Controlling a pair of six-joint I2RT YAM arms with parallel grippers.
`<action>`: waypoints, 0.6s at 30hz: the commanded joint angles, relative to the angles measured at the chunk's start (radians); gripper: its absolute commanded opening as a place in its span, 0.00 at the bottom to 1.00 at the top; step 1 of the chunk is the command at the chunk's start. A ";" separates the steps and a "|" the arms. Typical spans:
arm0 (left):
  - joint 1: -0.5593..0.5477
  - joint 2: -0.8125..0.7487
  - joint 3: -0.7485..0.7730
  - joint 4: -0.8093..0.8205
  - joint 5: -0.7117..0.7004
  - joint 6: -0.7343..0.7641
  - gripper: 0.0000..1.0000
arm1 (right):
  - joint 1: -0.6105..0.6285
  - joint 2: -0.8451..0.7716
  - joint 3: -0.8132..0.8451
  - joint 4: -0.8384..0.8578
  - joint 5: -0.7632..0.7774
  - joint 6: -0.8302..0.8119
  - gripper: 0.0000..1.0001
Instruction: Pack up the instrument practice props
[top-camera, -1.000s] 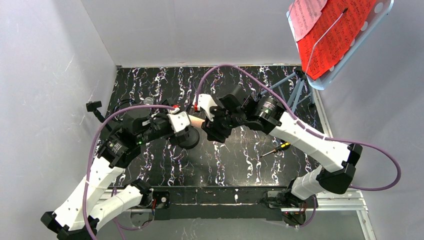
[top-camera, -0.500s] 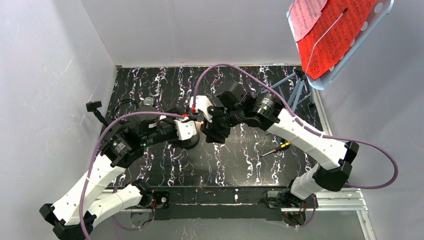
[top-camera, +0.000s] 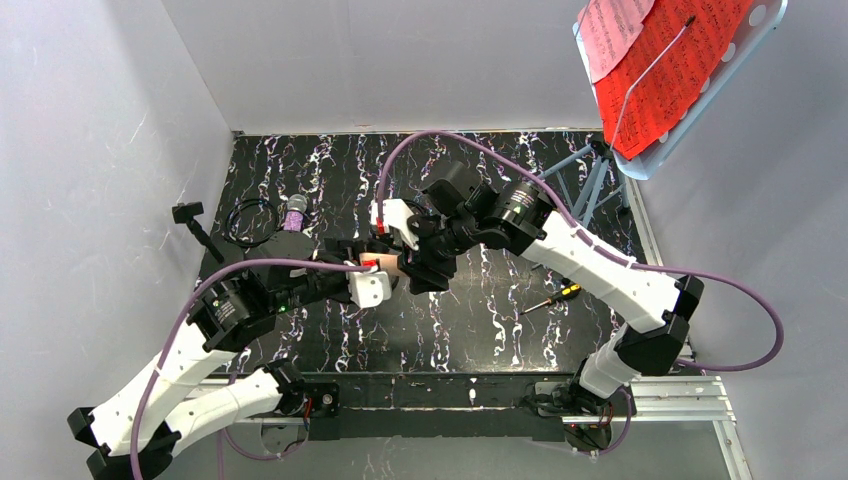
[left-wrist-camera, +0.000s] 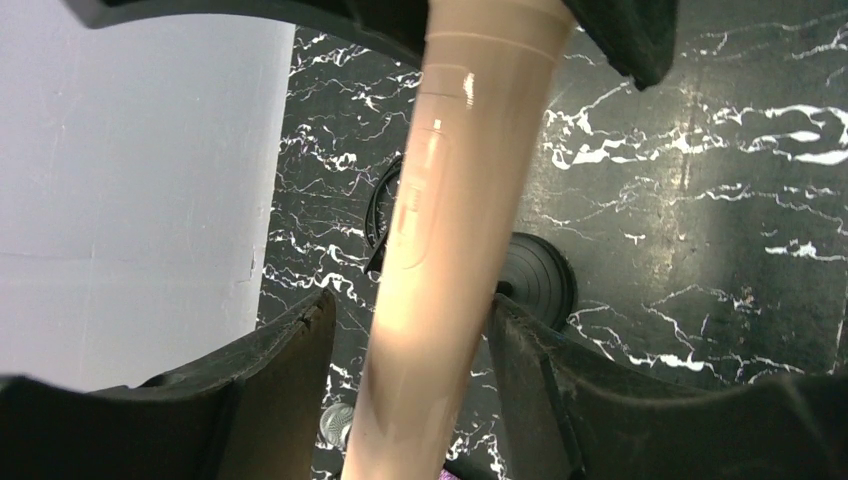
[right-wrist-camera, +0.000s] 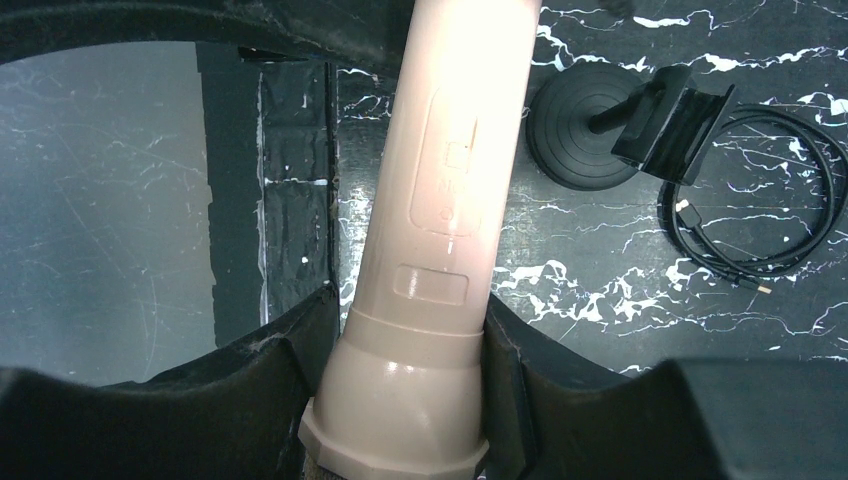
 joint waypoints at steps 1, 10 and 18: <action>-0.037 -0.009 0.018 -0.078 -0.073 0.036 0.55 | 0.001 0.008 0.071 -0.018 -0.054 -0.024 0.01; -0.076 0.005 0.025 -0.086 -0.093 0.028 0.43 | 0.002 0.024 0.083 -0.026 -0.080 -0.023 0.01; -0.088 -0.005 0.031 -0.092 -0.155 0.009 0.00 | 0.002 0.009 0.063 -0.001 -0.045 -0.012 0.01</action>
